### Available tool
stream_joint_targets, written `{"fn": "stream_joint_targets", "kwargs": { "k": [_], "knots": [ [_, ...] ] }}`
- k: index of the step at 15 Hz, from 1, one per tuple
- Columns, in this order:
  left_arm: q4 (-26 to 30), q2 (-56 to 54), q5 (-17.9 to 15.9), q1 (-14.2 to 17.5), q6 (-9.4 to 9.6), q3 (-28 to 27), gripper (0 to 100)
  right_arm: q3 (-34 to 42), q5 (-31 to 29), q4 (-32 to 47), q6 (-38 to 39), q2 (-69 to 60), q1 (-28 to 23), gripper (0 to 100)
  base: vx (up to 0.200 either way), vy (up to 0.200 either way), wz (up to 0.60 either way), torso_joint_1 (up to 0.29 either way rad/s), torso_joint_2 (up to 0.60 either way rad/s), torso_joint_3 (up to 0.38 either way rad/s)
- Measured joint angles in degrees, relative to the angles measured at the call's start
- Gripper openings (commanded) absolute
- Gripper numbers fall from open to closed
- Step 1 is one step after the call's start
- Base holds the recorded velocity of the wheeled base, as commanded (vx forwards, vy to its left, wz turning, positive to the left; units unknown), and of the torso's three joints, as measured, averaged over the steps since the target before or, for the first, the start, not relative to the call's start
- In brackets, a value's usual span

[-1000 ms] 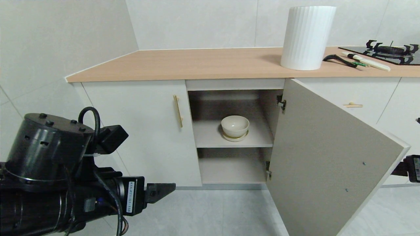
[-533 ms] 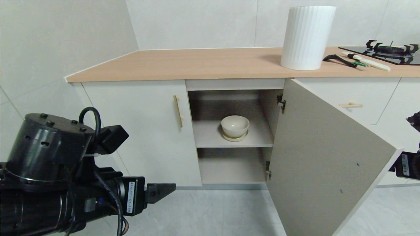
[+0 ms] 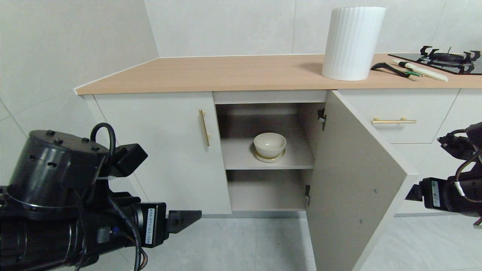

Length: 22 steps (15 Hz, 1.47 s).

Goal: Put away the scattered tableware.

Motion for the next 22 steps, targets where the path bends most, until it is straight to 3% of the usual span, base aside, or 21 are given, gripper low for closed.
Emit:
{"fn": "stream_joint_targets", "kwargs": {
  "k": [5, 10, 17, 22],
  "knots": [
    [0.0, -0.2, 0.1, 0.0, 0.0, -0.1, 100, 0.3, 0.1, -4.9, 1.2, 2.8, 7.9, 100, 0.0, 0.0, 0.0, 0.0, 0.0, 0.0],
    [0.0, -0.5, 0.1, 0.0, 0.04, -0.1, 100, -1.5, 0.3, -11.9, -0.1, 9.6, 11.3, 100, 0.0, 0.0, 0.0, 0.0, 0.0, 0.0],
    [0.0, -1.0, 0.2, 0.0, 0.11, -0.2, 100, -13.6, 5.9, -11.6, -3.3, 20.9, 15.8, 100, 0.0, 0.0, 0.0, 0.0, 0.0, 0.0],
    [0.0, -1.0, 0.2, 0.0, 0.09, -0.3, 100, -20.4, 6.5, -12.4, -3.3, 28.5, 16.8, 100, 0.0, 0.0, 0.0, 0.0, 0.0, 0.0]
  ]
}}
